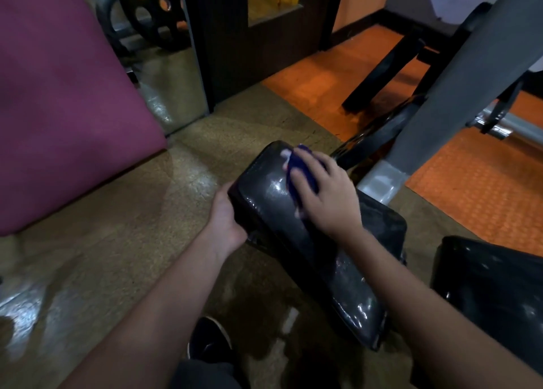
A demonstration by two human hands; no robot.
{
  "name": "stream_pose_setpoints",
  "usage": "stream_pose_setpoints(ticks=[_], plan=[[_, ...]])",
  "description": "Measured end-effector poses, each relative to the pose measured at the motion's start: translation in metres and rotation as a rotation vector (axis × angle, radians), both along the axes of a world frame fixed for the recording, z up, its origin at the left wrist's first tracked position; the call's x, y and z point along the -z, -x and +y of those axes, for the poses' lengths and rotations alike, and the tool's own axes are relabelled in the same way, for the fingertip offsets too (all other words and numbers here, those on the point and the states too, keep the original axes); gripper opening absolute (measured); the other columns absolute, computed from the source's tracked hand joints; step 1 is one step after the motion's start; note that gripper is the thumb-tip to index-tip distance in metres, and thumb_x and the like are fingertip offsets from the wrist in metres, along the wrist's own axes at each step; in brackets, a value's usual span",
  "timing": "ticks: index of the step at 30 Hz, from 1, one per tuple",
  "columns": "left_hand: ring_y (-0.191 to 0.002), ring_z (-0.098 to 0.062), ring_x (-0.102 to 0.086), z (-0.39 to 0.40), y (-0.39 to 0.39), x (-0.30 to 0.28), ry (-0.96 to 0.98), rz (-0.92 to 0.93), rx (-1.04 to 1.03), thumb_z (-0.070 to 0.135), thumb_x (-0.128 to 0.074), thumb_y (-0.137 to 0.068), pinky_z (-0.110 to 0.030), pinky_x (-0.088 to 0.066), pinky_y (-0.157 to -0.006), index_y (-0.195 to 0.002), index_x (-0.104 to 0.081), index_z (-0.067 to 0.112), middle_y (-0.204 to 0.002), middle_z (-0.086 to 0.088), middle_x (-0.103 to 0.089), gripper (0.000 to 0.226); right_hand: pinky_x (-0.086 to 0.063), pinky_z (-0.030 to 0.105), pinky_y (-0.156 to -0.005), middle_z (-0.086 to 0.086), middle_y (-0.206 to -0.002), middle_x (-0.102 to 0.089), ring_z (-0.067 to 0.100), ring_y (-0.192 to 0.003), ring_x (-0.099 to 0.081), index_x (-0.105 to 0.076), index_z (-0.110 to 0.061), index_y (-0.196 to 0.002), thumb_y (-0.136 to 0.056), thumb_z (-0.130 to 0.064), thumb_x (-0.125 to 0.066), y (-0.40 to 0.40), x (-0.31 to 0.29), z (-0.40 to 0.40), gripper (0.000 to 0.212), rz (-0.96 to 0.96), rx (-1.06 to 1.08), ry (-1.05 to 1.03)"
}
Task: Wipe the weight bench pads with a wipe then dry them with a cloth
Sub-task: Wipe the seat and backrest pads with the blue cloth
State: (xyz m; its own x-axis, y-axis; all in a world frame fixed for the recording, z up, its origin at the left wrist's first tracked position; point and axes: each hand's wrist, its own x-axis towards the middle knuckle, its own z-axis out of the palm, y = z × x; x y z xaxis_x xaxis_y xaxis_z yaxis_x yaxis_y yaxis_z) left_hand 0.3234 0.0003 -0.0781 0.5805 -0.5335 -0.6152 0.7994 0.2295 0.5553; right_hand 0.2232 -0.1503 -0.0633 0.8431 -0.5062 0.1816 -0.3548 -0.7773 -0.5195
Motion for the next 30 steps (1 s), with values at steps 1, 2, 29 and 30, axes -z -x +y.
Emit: stream_pose_setpoints(ticks=[1, 2, 29, 30], plan=[[-0.089, -0.029, -0.073, -0.002, -0.001, 0.003, -0.035, -0.013, -0.014, 0.036, -0.042, -0.099, -0.035, -0.055, -0.088, -0.109, -0.074, 0.011, -0.106, -0.014, -0.074, 0.042, -0.044, 0.046, -0.106, -0.002, -0.136, -0.059, 0.027, -0.126, -0.056, -0.050, -0.046, -0.141, -0.099, -0.070, -0.030, -0.019, -0.004, -0.006, 0.052, 0.040, 0.095, -0.062], [-0.090, -0.029, -0.073, -0.004, -0.002, 0.004, -0.055, -0.019, -0.018, 0.037, -0.043, -0.099, -0.036, -0.055, -0.089, -0.106, -0.075, 0.011, -0.105, -0.014, -0.075, 0.042, -0.046, 0.044, -0.101, 0.000, -0.128, -0.063, 0.030, -0.120, -0.059, -0.054, -0.044, -0.135, -0.098, -0.072, -0.029, -0.039, -0.010, -0.006, 0.053, 0.084, 0.146, -0.102], [-0.087, -0.030, -0.072, 0.000, -0.006, 0.008, -0.038, 0.076, -0.058, 0.037, -0.036, -0.103, -0.036, -0.056, -0.083, -0.104, -0.075, 0.011, -0.101, -0.016, -0.075, 0.047, -0.049, 0.040, -0.090, -0.004, -0.110, -0.058, 0.024, -0.107, -0.058, -0.072, -0.037, -0.106, -0.090, -0.070, -0.042, -0.104, -0.034, 0.010, 0.047, 0.311, -0.221, 0.102], [-0.088, -0.031, -0.073, 0.000, -0.006, 0.007, -0.029, 0.069, -0.061, 0.037, -0.035, -0.103, -0.038, -0.056, -0.084, -0.105, -0.074, 0.010, -0.102, -0.018, -0.075, 0.047, -0.046, 0.042, -0.097, -0.006, -0.111, -0.058, 0.024, -0.111, -0.056, -0.073, -0.037, -0.110, -0.089, -0.071, -0.037, -0.097, -0.032, 0.020, 0.053, 0.286, -0.292, 0.223]])
